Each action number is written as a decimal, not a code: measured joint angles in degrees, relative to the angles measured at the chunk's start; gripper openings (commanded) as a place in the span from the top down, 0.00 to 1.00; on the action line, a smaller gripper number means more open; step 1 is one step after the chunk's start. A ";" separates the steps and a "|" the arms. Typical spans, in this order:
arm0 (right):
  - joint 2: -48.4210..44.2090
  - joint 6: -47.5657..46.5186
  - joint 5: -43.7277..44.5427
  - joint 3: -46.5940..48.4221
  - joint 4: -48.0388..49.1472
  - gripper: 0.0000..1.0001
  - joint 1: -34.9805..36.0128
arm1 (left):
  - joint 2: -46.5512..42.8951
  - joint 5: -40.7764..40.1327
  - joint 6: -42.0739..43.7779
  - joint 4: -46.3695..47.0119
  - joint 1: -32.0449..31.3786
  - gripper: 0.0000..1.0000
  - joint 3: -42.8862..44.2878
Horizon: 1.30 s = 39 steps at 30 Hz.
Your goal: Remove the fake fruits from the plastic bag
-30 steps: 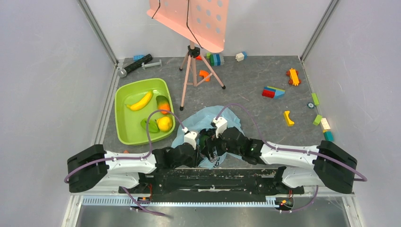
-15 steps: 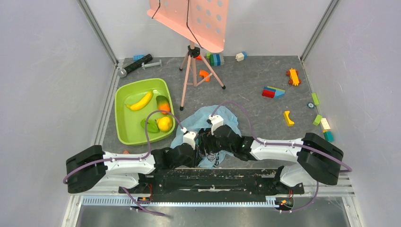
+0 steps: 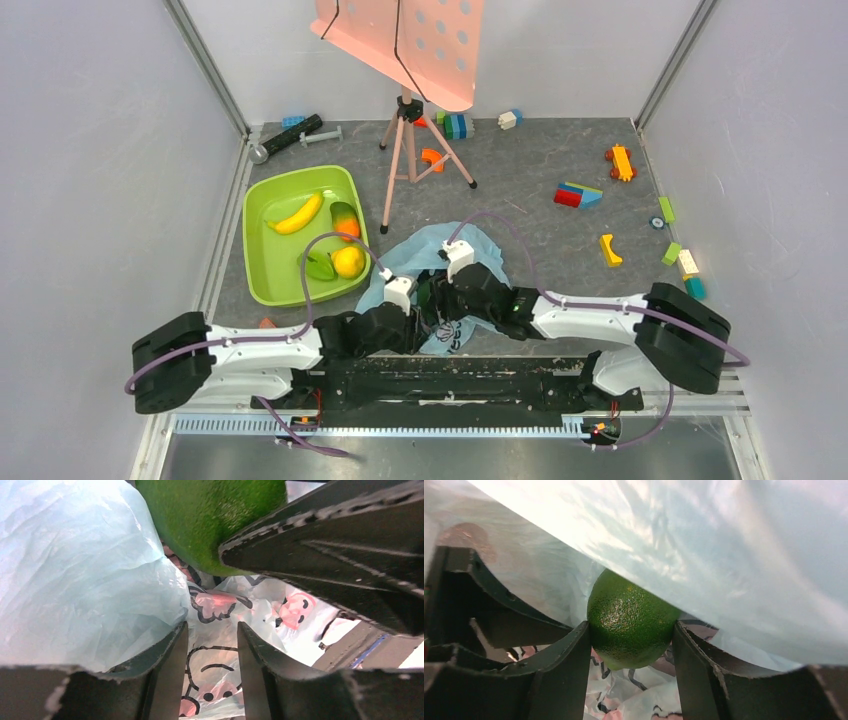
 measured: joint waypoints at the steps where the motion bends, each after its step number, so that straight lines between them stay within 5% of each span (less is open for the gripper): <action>1: -0.98 -0.09 0.00 -0.09 0.02 0.64 0.00 | -0.85 -0.02 0.00 -0.68 0.00 0.43 0.00; 12: -16.55 -2.10 0.17 -1.66 -3.21 0.66 0.00 | -12.85 -0.72 0.44 -8.17 0.00 0.07 5.55; 27: -34.99 -6.58 1.88 -1.86 -13.16 0.72 0.00 | -23.43 5.88 -0.22 -9.68 -0.02 0.00 15.54; 39: -42.91 -16.85 -5.38 -2.56 -11.41 0.73 0.00 | -24.92 1.44 -11.72 -6.12 -0.02 0.00 16.63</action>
